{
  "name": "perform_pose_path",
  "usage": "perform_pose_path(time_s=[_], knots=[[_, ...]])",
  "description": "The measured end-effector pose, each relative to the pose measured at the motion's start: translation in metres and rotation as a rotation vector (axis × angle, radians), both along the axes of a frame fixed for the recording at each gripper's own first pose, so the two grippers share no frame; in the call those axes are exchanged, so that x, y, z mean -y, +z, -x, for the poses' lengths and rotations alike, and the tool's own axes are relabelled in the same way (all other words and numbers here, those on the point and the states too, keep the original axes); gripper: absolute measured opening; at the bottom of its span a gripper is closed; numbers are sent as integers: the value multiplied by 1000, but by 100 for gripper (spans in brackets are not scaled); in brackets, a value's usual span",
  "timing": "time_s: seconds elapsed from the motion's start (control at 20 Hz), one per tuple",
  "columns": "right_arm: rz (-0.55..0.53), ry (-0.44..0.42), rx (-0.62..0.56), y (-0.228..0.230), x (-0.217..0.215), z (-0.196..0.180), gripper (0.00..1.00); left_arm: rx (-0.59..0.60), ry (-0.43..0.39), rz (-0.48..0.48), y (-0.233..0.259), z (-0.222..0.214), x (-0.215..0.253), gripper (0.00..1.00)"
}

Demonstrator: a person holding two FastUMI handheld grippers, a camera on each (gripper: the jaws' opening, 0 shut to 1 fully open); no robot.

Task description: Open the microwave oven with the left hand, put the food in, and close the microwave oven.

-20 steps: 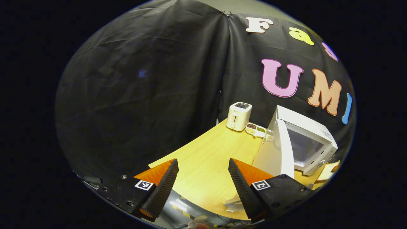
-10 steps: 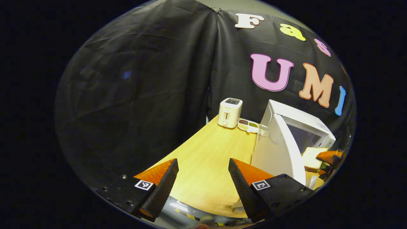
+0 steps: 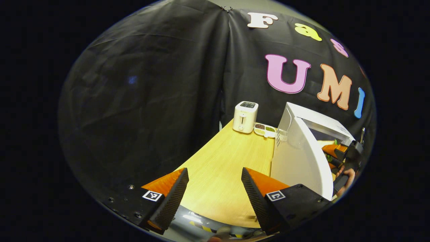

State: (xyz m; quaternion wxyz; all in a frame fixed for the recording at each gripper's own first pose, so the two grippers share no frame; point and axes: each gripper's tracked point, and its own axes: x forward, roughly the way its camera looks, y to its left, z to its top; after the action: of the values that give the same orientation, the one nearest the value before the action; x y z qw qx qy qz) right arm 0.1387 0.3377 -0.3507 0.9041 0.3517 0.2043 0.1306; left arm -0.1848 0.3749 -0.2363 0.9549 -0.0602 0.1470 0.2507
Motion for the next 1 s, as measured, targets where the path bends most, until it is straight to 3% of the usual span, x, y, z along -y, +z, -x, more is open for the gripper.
perform_pose_path(time_s=[0.4, 0.65, 0.7, 0.8, 1.0], knots=[[105, -68, 58, -16, -7, -70, 45, -72, -21, 42, -15, -11, 8, 96], [192, -83, 110, -24, -7, -91, 45, -86, -5, 64, -18, -16, 8, 97], [230, -84, 126, -25, -6, -95, 37, -91, -4, 70, -21, -16, 10, 97], [291, -102, 138, -25, -2, -104, 38, -98, -12, 71, -25, -19, 11, 97], [432, -137, 161, -27, 10, -114, 55, -109, -14, 69, -29, -20, 9, 97]])
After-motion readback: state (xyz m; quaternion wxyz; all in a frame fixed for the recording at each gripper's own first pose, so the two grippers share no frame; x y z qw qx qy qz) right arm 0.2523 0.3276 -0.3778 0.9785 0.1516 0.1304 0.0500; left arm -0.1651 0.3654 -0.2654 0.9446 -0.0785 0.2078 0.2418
